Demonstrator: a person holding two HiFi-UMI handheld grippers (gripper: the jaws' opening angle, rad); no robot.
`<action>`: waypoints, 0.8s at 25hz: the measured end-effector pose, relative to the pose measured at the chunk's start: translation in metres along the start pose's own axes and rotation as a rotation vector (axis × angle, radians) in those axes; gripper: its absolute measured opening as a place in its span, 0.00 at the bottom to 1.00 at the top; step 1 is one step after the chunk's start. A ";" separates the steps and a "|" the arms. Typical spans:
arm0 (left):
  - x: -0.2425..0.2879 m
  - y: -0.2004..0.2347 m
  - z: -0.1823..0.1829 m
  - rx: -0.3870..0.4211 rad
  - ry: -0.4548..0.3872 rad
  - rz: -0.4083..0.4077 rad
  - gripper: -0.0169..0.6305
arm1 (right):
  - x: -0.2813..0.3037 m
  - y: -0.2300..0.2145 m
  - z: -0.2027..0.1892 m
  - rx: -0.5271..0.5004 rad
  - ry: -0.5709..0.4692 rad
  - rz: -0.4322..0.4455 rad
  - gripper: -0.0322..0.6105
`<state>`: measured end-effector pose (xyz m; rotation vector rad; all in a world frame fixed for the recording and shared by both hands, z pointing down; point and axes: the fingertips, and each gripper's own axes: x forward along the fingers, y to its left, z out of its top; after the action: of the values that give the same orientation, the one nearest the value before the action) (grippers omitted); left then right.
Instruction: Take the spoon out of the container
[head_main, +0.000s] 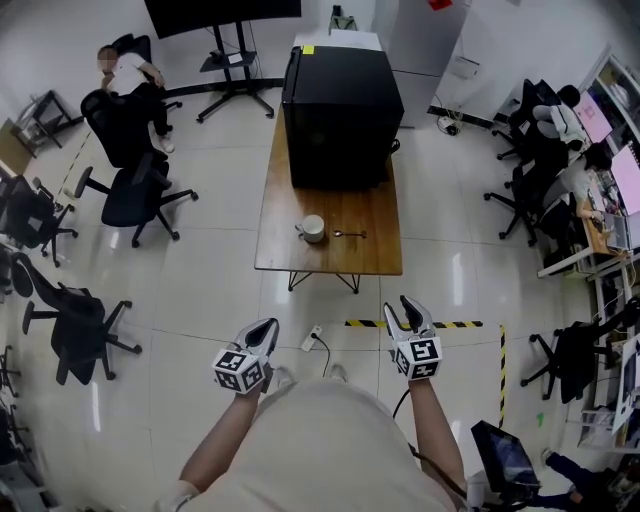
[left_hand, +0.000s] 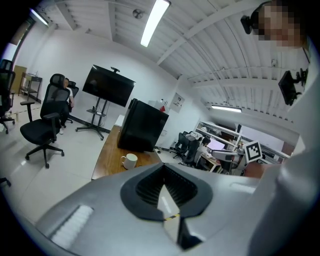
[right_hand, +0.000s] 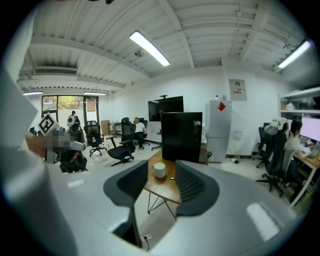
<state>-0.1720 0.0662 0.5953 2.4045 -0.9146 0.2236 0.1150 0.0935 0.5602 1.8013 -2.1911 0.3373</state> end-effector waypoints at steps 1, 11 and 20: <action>-0.001 0.001 0.000 -0.003 -0.003 0.004 0.03 | 0.002 0.002 0.001 -0.004 0.000 0.004 0.31; -0.002 -0.002 -0.014 -0.013 0.019 0.003 0.03 | 0.008 0.010 -0.013 -0.017 0.043 0.041 0.31; -0.005 0.005 -0.015 -0.001 0.019 -0.021 0.03 | 0.022 0.022 -0.023 -0.033 0.062 0.045 0.30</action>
<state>-0.1785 0.0738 0.6084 2.4063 -0.8801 0.2378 0.0908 0.0859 0.5892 1.7042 -2.1842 0.3599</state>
